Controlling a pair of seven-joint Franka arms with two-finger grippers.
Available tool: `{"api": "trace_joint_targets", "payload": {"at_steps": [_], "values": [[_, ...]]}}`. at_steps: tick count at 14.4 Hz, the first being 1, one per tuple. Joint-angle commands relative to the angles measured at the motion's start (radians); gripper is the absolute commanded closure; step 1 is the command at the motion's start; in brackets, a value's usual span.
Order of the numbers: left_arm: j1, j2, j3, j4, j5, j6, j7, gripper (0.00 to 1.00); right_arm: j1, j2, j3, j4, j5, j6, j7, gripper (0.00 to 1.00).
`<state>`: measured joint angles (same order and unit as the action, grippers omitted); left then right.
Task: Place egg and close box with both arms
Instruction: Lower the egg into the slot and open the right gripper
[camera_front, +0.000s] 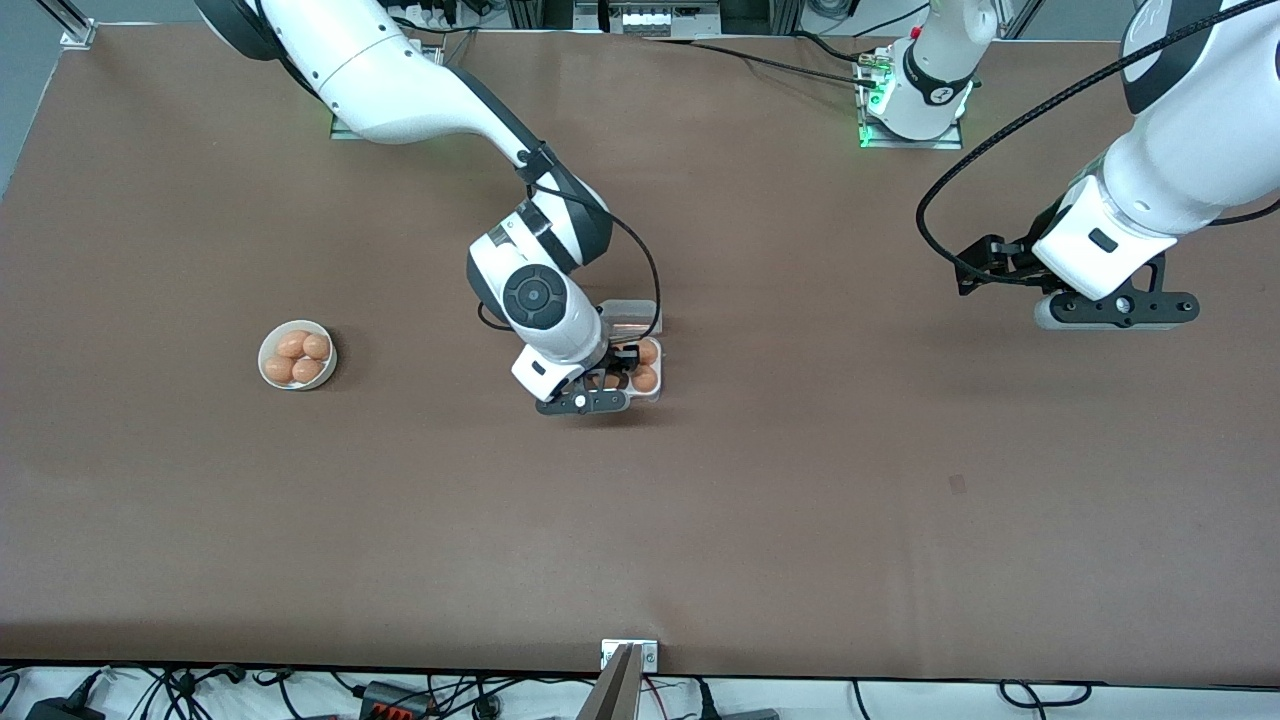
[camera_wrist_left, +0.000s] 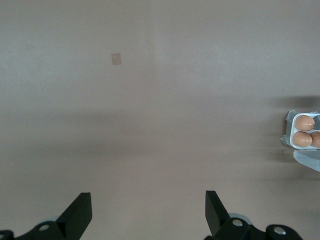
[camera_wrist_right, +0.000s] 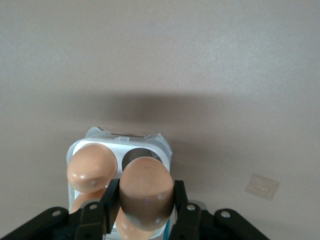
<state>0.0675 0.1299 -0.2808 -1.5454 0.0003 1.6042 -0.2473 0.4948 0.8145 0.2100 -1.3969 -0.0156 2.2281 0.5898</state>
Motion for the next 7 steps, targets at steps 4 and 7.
{"api": "trace_joint_targets", "payload": {"at_steps": [4, 7], "values": [[-0.002, 0.007, -0.005, 0.025, 0.012, -0.021, -0.001, 0.00, 0.007, 0.032, 0.008, 0.022, 0.003, 0.013, 0.046, 0.30], [-0.002, 0.007, -0.005, 0.025, 0.012, -0.021, -0.001, 0.00, -0.002, -0.014, 0.005, 0.042, -0.004, -0.025, 0.070, 0.00]]}}
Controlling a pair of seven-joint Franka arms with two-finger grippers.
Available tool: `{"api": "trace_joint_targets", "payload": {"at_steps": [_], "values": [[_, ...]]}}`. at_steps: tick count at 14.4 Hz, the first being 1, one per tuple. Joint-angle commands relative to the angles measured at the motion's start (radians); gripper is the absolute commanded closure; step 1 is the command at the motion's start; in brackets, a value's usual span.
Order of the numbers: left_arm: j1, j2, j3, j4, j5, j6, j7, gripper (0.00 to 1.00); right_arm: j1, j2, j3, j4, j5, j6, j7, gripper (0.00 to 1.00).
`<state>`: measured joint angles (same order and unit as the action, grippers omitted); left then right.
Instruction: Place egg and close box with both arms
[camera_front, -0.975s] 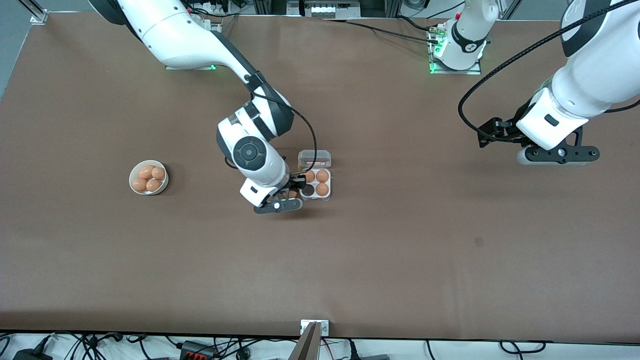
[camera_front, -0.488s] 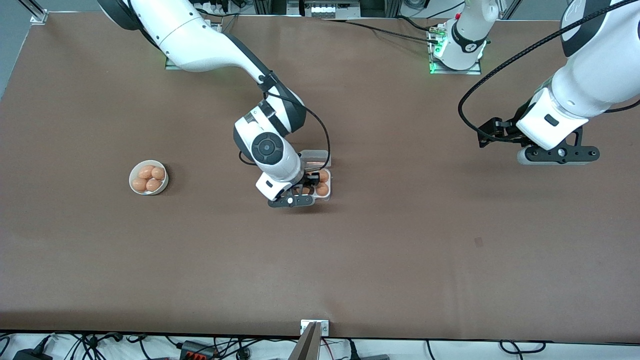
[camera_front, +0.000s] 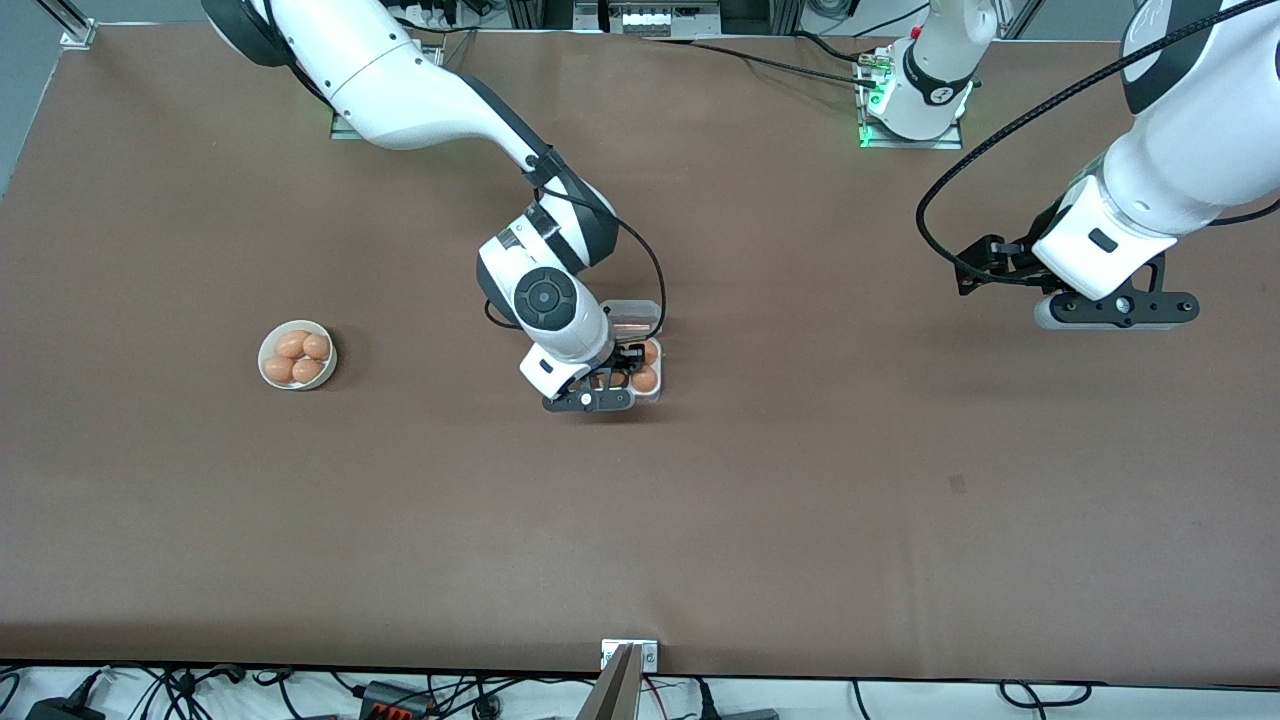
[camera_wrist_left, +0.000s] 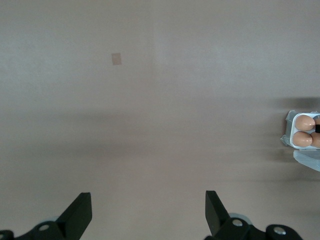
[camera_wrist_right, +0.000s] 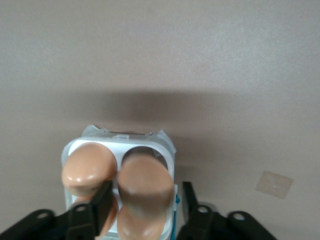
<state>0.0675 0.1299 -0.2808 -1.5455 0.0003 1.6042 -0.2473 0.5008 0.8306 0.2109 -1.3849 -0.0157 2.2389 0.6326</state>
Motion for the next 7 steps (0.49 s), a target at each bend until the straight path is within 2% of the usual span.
{"api": "trace_joint_targets", "payload": {"at_steps": [1, 4, 7], "values": [[-0.002, 0.007, -0.005, 0.025, 0.012, -0.021, -0.001, 0.00, -0.019, -0.048, -0.002, 0.039, -0.007, -0.068, 0.022, 0.00], [-0.002, 0.007, -0.005, 0.025, 0.012, -0.021, -0.001, 0.00, -0.080, -0.161, -0.005, 0.052, -0.039, -0.183, 0.015, 0.00], [-0.002, 0.007, -0.005, 0.025, 0.012, -0.020, -0.001, 0.00, -0.197, -0.269, -0.010, 0.052, -0.075, -0.258, -0.072, 0.00]]}}
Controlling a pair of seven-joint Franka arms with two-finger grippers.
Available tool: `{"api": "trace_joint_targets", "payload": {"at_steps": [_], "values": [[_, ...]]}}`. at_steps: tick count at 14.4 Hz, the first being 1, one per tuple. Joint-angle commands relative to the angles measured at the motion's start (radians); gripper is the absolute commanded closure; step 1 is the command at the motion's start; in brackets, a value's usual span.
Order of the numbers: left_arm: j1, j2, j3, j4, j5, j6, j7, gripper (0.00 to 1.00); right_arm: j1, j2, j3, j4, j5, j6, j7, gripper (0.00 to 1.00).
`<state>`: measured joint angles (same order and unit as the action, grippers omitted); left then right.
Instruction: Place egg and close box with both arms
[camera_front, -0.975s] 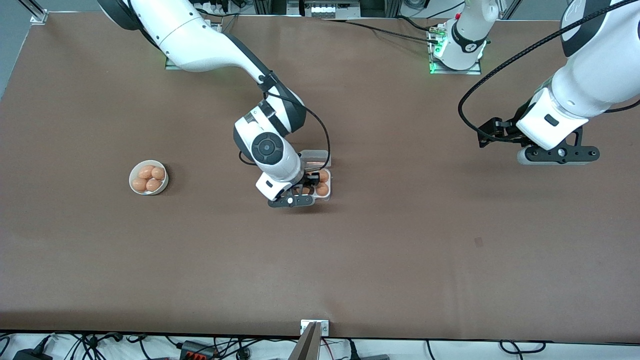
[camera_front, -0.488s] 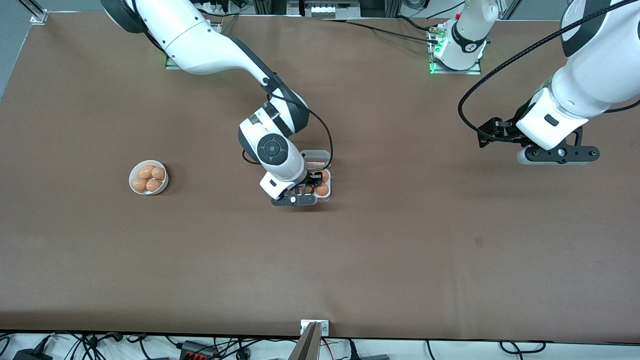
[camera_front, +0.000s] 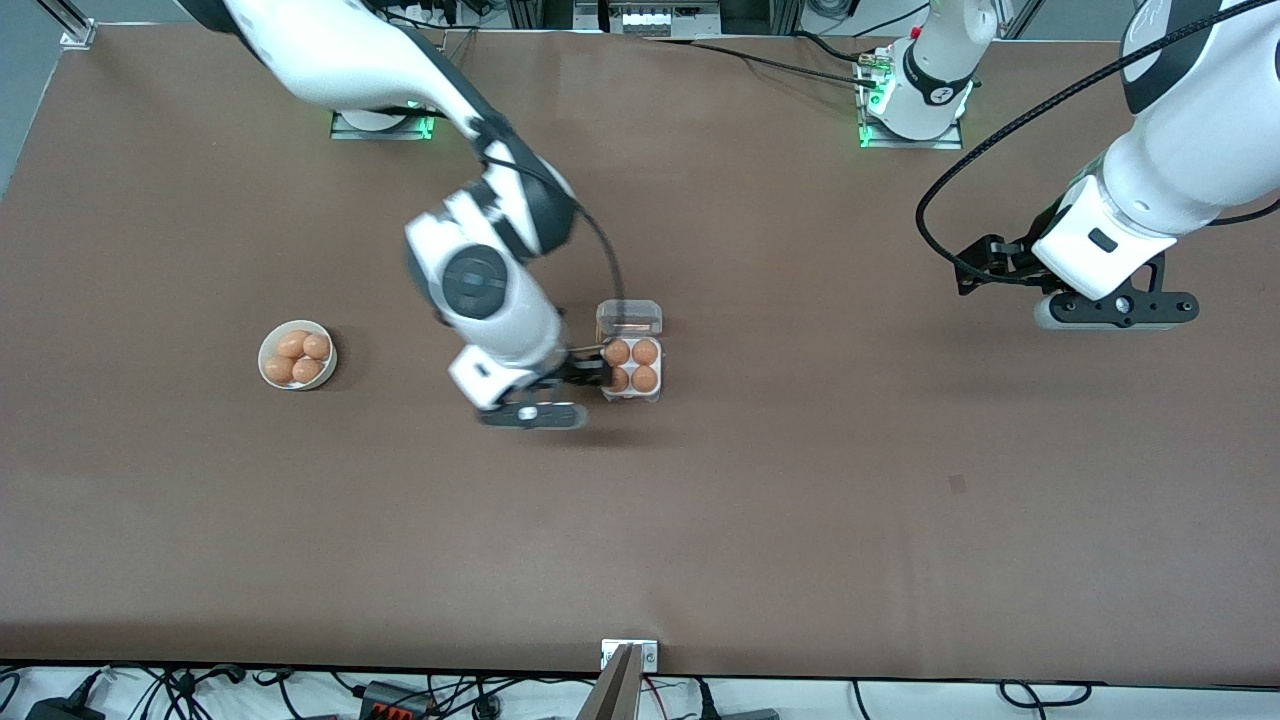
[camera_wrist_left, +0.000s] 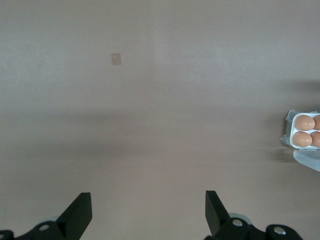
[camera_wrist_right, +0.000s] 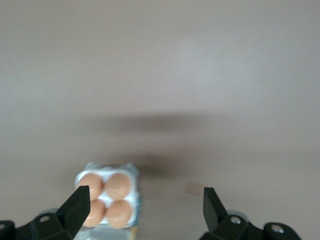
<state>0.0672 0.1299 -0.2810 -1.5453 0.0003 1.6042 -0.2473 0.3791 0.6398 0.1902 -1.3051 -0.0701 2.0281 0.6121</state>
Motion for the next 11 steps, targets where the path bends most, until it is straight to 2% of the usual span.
{"api": "trace_joint_targets", "payload": {"at_steps": [1, 5, 8, 11], "values": [[-0.001, 0.007, -0.004, 0.025, 0.012, -0.020, -0.001, 0.00, -0.113, -0.106, 0.009, -0.028, -0.020, -0.089, -0.078, 0.00], [-0.003, 0.007, -0.006, 0.027, 0.012, -0.024, -0.016, 0.00, -0.302, -0.186, 0.009, -0.026, -0.014, -0.195, -0.313, 0.00], [-0.003, 0.010, -0.032, 0.024, 0.010, -0.058, -0.020, 0.00, -0.405, -0.227, 0.009, -0.028, -0.011, -0.238, -0.316, 0.00], [-0.001, 0.013, -0.029, 0.027, 0.007, -0.079, -0.012, 0.00, -0.450, -0.250, 0.006, -0.029, -0.011, -0.250, -0.342, 0.00]]}}
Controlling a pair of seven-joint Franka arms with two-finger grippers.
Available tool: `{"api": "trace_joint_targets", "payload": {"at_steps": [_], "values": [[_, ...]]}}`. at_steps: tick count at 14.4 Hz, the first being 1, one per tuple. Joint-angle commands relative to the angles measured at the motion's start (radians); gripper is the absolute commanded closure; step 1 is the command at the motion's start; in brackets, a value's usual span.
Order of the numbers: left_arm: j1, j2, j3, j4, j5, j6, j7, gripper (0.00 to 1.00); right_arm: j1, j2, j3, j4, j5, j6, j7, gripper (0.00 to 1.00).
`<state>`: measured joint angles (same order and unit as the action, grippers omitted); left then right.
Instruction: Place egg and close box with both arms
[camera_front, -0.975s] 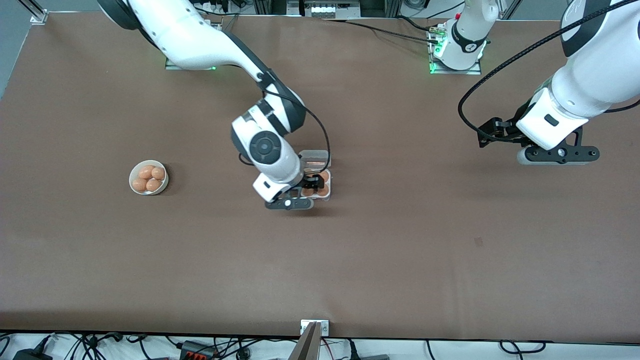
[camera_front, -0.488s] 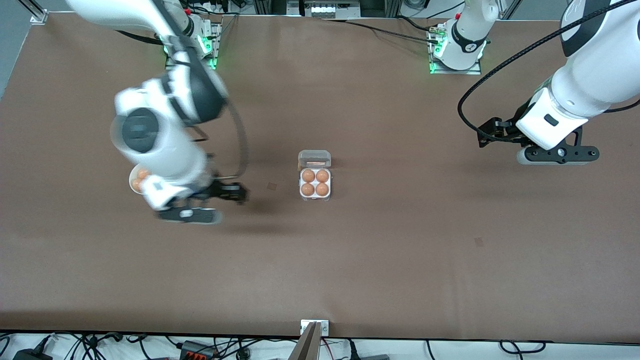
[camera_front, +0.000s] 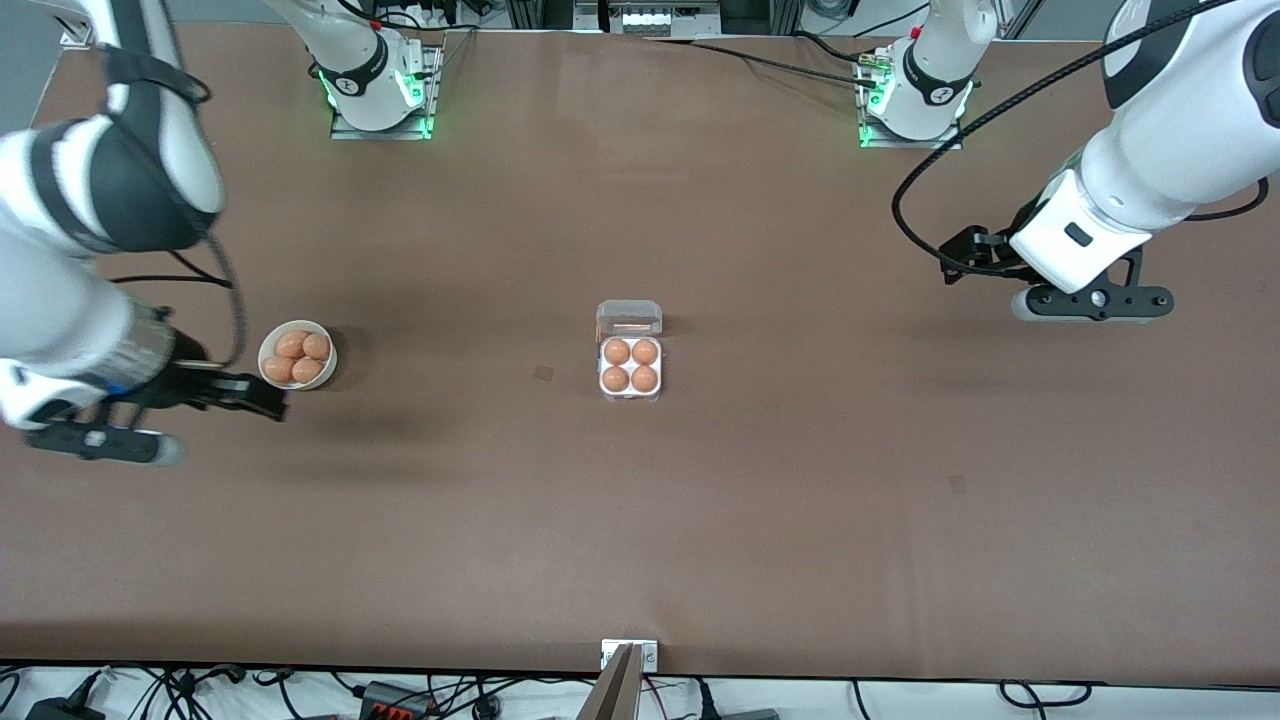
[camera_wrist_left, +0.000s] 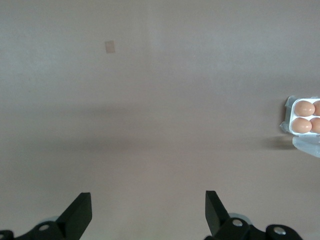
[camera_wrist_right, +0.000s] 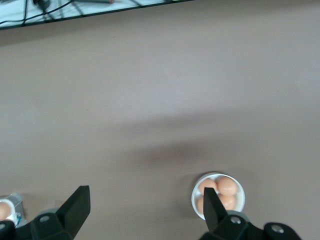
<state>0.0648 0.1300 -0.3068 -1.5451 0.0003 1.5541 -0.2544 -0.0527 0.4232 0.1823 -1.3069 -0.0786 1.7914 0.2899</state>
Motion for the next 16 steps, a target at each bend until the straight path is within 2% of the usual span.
{"api": "trace_joint_targets", "payload": {"at_steps": [1, 3, 4, 7, 8, 9, 11, 14, 16], "values": [[0.000, 0.014, -0.003, 0.028, 0.009, -0.029, -0.003, 0.00, -0.018, -0.064, -0.001, -0.031, -0.001, -0.018, -0.037, 0.00], [0.006, 0.029, -0.001, 0.027, 0.010, -0.031, 0.032, 0.00, -0.010, -0.086, -0.065, -0.031, 0.000, -0.055, -0.102, 0.00], [0.007, 0.040, -0.001, 0.028, 0.010, -0.031, 0.044, 0.10, -0.009, -0.098, -0.098, -0.031, 0.011, -0.076, -0.144, 0.00], [0.003, 0.046, 0.000, 0.023, 0.009, -0.055, 0.119, 0.76, -0.009, -0.132, -0.177, -0.031, 0.059, -0.114, -0.248, 0.00], [0.003, 0.048, -0.001, 0.023, 0.010, -0.055, 0.136, 0.88, -0.010, -0.139, -0.178, -0.031, 0.059, -0.151, -0.261, 0.00], [0.001, 0.050, -0.001, 0.016, 0.007, -0.060, 0.132, 0.93, -0.013, -0.174, -0.176, -0.054, 0.059, -0.158, -0.255, 0.00], [-0.008, 0.051, -0.023, -0.013, 0.004, -0.106, 0.121, 0.97, -0.009, -0.260, -0.176, -0.176, 0.056, -0.118, -0.245, 0.00], [-0.025, 0.063, -0.113, -0.047, -0.005, -0.097, 0.026, 0.99, -0.012, -0.383, -0.176, -0.360, 0.053, -0.044, -0.255, 0.00], [-0.060, 0.091, -0.213, -0.094, -0.006, 0.001, -0.117, 0.99, -0.012, -0.406, -0.176, -0.387, 0.053, -0.050, -0.255, 0.00]]}}
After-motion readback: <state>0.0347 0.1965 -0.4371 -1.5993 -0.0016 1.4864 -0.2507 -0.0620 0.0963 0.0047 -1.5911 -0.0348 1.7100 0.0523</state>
